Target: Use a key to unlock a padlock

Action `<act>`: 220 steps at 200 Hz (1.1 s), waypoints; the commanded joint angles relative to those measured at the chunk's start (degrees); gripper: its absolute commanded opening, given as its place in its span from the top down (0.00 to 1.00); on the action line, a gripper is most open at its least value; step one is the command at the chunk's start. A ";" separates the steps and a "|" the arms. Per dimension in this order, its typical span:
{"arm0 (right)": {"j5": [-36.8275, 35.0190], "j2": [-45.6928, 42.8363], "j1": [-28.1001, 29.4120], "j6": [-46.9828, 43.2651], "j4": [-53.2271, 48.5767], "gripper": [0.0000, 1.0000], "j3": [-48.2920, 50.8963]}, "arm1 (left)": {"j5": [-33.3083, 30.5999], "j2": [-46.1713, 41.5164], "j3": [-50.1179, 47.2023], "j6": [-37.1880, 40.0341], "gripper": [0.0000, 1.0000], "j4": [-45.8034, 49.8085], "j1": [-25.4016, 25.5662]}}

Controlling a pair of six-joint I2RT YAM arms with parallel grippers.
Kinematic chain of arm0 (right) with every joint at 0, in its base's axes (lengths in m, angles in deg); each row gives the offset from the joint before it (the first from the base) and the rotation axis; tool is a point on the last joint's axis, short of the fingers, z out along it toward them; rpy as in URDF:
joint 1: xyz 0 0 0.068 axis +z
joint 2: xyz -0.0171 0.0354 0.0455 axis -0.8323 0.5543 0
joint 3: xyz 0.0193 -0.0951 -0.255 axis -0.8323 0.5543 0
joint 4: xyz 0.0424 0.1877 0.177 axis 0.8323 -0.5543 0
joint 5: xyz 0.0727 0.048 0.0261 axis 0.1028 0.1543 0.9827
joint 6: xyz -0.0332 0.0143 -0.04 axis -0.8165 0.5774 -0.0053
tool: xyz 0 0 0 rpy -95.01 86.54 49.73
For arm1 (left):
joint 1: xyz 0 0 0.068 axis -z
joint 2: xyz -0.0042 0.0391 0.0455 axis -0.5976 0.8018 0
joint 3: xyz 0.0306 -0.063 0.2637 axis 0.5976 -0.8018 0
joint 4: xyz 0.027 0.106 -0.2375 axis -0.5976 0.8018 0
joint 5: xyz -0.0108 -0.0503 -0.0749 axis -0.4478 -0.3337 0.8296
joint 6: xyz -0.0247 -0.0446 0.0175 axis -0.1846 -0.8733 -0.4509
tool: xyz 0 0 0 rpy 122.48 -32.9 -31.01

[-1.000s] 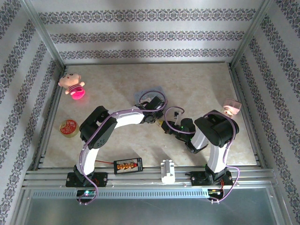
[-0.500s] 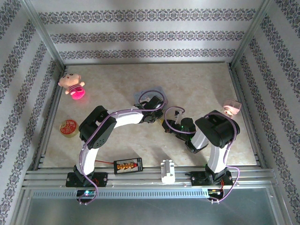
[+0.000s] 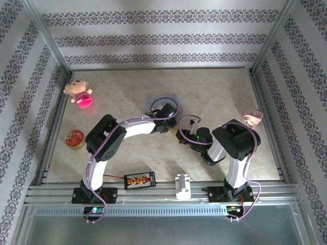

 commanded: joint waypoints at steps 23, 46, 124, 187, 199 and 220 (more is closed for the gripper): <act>3.59 1.20 -2.18 2.79 2.70 1.00 -2.08 | 4.96 0.37 -1.00 -0.90 1.00 -0.33 0.19; 5.43 1.31 -2.91 2.74 2.69 1.00 -2.06 | 6.41 0.30 -1.27 -1.41 1.00 -0.73 0.25; 9.96 2.72 -5.98 5.09 2.68 1.00 -4.34 | 8.17 0.15 -1.80 -3.42 1.00 -2.36 0.22; 9.99 3.05 -6.19 7.24 2.67 1.00 -4.69 | 9.98 1.16 -2.15 -5.73 1.00 -3.81 0.25; 10.12 2.87 -6.10 7.32 2.69 1.00 -4.86 | 9.98 1.16 -2.24 -5.83 1.00 -3.99 0.26; 10.79 2.96 -5.92 7.65 2.65 1.00 -5.30 | 9.74 1.16 -2.33 -5.83 1.00 -4.03 0.18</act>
